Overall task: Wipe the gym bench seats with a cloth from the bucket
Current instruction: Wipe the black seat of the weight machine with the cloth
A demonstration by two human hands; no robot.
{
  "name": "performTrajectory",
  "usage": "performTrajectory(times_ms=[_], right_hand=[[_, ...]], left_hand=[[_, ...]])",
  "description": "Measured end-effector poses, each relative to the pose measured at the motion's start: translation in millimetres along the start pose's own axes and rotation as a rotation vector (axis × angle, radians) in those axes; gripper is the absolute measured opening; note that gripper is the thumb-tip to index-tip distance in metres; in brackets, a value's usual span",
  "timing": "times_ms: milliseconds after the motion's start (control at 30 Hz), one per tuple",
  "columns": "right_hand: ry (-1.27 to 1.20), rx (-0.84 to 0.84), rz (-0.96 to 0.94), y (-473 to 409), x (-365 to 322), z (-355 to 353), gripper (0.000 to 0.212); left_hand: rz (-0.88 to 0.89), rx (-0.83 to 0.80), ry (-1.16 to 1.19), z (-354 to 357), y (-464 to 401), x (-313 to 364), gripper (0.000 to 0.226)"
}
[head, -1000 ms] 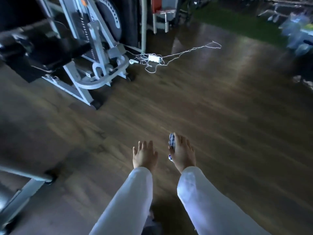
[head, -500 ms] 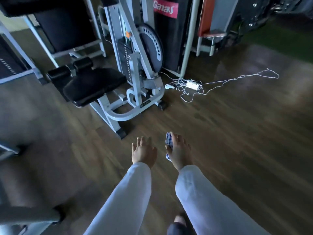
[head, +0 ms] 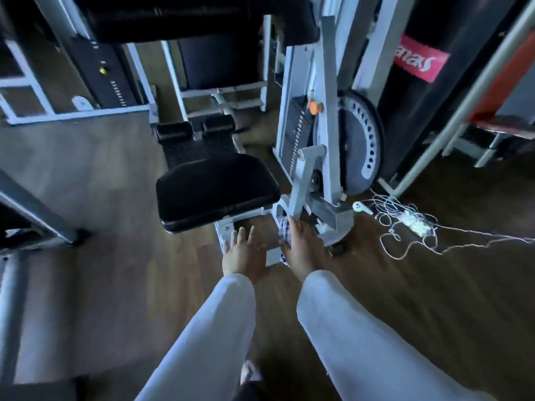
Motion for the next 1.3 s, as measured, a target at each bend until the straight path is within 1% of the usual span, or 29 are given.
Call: performTrajectory(times_ms=[133, 267, 467, 633, 767, 800, 867, 933, 1000, 1100, 1167, 1233, 1300], right_hand=[[-0.038, -0.051, -0.079, -99, -21, 15, 0.05], [-0.055, -0.098, -0.105, -189, -25, 31, 0.049], [-0.027, -0.133, -0.027, -288, -9, 54, 0.047], [-0.005, -0.19, 0.04, -347, 10, 86, 0.047], [0.073, -0.224, 0.116, -364, 19, 122, 0.047], [0.052, -0.209, 0.151, -364, 18, 132, 0.05], [0.001, -0.097, 0.168, -363, 12, 148, 0.053], [0.0, -0.044, 0.142, -368, 5, 156, 0.054], [0.023, -0.055, 0.079, -374, -1, 160, 0.057], [0.056, 0.004, -0.088, -361, -7, 166, 0.052], [0.064, 0.014, -0.194, -341, -4, 168, 0.05], [0.042, 0.045, -0.189, -336, 9, 165, 0.048], [0.028, 0.087, -0.097, -350, 18, 161, 0.048]], left_hand=[[-0.096, 0.031, -0.031, -31, -83, -35, 0.055], [-0.127, 0.05, -0.012, -61, -169, -49, 0.056], [-0.126, 0.001, 0.024, -71, -271, -51, 0.055], [-0.187, -0.053, 0.1, -47, -324, -64, 0.055], [-0.263, -0.059, 0.111, -19, -343, -89, 0.053], [-0.264, -0.039, 0.1, -13, -345, -94, 0.053], [-0.239, 0.036, 0.082, -5, -348, -101, 0.051], [-0.212, 0.113, 0.086, -4, -351, -107, 0.05], [-0.198, 0.151, 0.088, -4, -358, -116, 0.048], [-0.198, 0.171, 0.08, -3, -365, -125, 0.047], [-0.216, 0.179, 0.084, -1, -366, -126, 0.049], [-0.22, 0.182, 0.086, 0, -366, -126, 0.05], [-0.212, 0.185, 0.09, 0, -365, -126, 0.05]])
Point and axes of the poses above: each hand's wrist, its own y-axis away from the middle knuckle, its own z-axis out of the palm, x = y × z, the point moved 3 cm from there along -y, towards the middle knuckle, and after that the axes turned 11 degrees about -x, right-handed, at the moved point
